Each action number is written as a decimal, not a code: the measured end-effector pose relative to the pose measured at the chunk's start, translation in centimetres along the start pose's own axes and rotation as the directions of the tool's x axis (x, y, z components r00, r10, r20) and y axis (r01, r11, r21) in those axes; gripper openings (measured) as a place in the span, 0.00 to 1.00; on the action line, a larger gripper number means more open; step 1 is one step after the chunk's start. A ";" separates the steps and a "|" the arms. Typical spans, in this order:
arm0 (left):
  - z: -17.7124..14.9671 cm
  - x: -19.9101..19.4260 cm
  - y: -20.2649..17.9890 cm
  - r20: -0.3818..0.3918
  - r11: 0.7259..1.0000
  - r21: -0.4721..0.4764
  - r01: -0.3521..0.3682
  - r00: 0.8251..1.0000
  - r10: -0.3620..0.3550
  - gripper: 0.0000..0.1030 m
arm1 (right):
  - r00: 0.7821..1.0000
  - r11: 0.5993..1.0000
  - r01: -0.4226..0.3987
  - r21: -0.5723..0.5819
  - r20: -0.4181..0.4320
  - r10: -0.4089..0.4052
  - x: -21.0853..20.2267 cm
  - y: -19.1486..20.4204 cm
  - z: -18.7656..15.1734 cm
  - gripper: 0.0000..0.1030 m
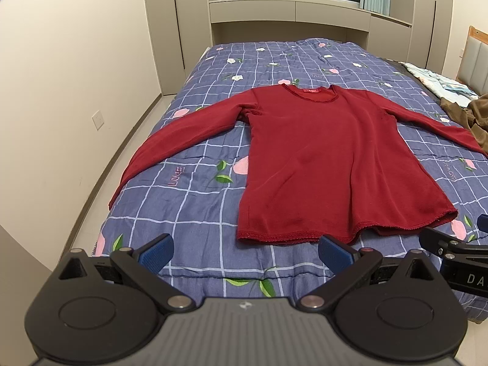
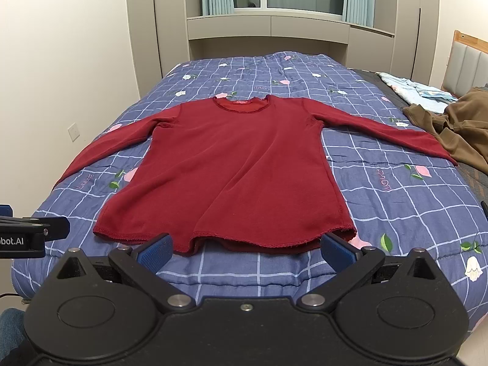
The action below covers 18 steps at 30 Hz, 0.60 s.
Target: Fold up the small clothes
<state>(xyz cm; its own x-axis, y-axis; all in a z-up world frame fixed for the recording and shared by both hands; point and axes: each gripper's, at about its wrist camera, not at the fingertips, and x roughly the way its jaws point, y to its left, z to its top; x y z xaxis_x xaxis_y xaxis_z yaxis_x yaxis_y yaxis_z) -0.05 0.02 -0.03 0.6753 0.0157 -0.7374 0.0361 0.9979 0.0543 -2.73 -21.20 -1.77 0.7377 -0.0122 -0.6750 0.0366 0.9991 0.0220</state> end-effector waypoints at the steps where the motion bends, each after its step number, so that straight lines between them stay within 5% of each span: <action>1: 0.0 0.0 0.0 0.000 1.000 0.000 0.000 1.000 0.000 1.00 | 1.000 1.000 0.000 0.000 0.000 0.000 0.0 0.0 0.0 1.00; 18: -0.3 0.3 0.2 -0.005 1.000 -0.002 -0.005 1.000 0.005 1.00 | 1.000 1.000 0.000 -0.002 -0.002 0.000 0.0 0.1 0.0 1.00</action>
<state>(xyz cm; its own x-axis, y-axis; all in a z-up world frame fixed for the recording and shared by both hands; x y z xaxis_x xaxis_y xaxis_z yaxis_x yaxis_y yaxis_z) -0.04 0.25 -0.41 0.6716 0.0206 -0.7406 0.0317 0.9979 0.0564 -2.71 -21.09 -1.79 0.7363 -0.0121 -0.6766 0.0355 0.9992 0.0207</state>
